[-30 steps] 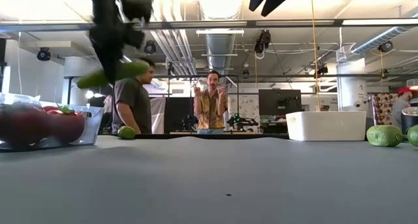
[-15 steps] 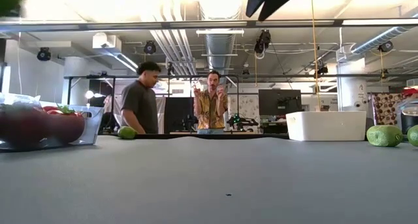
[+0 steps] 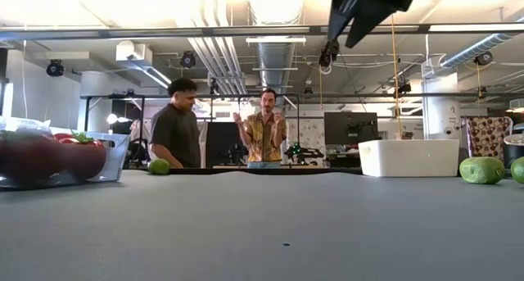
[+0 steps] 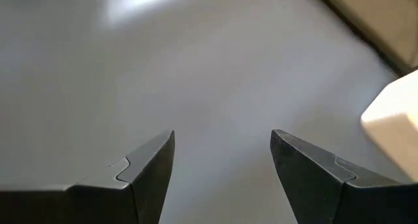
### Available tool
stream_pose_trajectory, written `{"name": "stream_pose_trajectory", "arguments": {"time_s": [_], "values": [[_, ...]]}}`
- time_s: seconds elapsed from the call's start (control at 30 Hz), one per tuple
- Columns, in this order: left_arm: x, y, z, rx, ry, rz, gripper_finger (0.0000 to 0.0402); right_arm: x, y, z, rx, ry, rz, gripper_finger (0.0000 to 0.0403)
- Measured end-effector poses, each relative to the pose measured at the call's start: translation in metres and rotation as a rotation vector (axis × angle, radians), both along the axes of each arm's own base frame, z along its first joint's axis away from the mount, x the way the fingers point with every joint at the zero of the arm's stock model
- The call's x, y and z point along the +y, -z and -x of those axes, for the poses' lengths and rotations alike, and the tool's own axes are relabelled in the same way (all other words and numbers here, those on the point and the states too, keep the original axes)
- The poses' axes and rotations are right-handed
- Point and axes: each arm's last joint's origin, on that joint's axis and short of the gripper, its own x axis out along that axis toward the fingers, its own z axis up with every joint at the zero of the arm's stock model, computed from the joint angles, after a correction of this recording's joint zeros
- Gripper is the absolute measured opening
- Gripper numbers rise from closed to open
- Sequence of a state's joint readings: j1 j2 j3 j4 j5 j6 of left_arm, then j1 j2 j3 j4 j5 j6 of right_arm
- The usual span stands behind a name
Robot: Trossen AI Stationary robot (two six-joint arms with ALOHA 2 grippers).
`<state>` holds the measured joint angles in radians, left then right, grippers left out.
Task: Sort produce into baskets
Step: Put the pickle into the transparent bin, then put the bottom right lime into the white bin
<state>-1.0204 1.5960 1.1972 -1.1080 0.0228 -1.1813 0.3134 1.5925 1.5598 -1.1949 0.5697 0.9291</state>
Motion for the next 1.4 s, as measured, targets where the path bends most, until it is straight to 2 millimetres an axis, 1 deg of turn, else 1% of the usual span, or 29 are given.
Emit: {"name": "stream_pose_trajectory", "arguments": {"time_s": [0.13, 0.2, 0.33, 0.47, 0.53, 0.6, 0.67, 0.77, 0.87, 0.93, 1.0, 1.1, 1.23, 1.33, 1.4], "values": [[-0.006, 0.014, 0.001, 0.035, 0.024, -0.048, 0.0173, 0.021, 0.004, 0.007, -0.007, -0.026, -0.036, 0.0247], [-0.006, 0.016, 0.000, 0.045, 0.023, -0.052, 0.0183, 0.032, 0.003, 0.011, -0.016, -0.055, -0.043, 0.0247], [-0.007, 0.015, -0.001, 0.032, 0.051, -0.055, 0.0224, 0.052, 0.008, 0.020, -0.022, -0.082, -0.061, 0.0247], [-0.006, 0.015, -0.002, 0.019, 0.072, -0.063, 0.0273, 0.064, 0.020, 0.030, 0.005, -0.055, -0.117, 0.0247], [-0.005, 0.015, -0.003, 0.022, 0.084, -0.068, 0.0293, 0.067, 0.031, 0.035, 0.062, -0.018, -0.195, 0.0247], [0.000, 0.012, -0.001, 0.045, 0.102, -0.092, 0.0307, 0.070, 0.041, 0.044, 0.160, 0.021, -0.280, 0.0247], [0.007, 0.003, 0.003, 0.073, 0.116, -0.143, 0.0315, 0.071, 0.051, 0.054, 0.263, 0.065, -0.321, 0.0247], [0.015, -0.021, 0.006, 0.029, 0.167, -0.227, 0.0318, 0.073, 0.064, 0.072, 0.405, 0.104, -0.298, 0.0247], [0.024, -0.046, 0.005, -0.096, 0.194, -0.329, 0.0314, 0.075, 0.075, 0.083, 0.472, 0.090, -0.306, 0.0247], [0.027, -0.061, 0.002, -0.217, 0.189, -0.366, 0.0309, 0.079, 0.086, 0.084, 0.508, 0.032, -0.382, 0.0249], [0.030, -0.070, 0.000, -0.293, 0.183, -0.384, 0.0304, 0.084, 0.096, 0.085, 0.536, -0.019, -0.475, 0.0258], [0.035, -0.073, -0.003, -0.319, 0.187, -0.414, 0.0298, 0.087, 0.109, 0.090, 0.588, -0.038, -0.551, 0.0283], [0.039, -0.067, -0.005, -0.352, 0.207, -0.475, 0.0290, 0.083, 0.120, 0.097, 0.656, -0.040, -0.568, 0.0325], [0.037, -0.063, -0.009, -0.380, 0.188, -0.449, 0.0284, 0.082, 0.129, 0.100, 0.667, -0.040, -0.593, 0.0352], [0.036, -0.061, -0.011, -0.394, 0.176, -0.433, 0.0282, 0.084, 0.134, 0.099, 0.646, -0.042, -0.631, 0.0362]]}}
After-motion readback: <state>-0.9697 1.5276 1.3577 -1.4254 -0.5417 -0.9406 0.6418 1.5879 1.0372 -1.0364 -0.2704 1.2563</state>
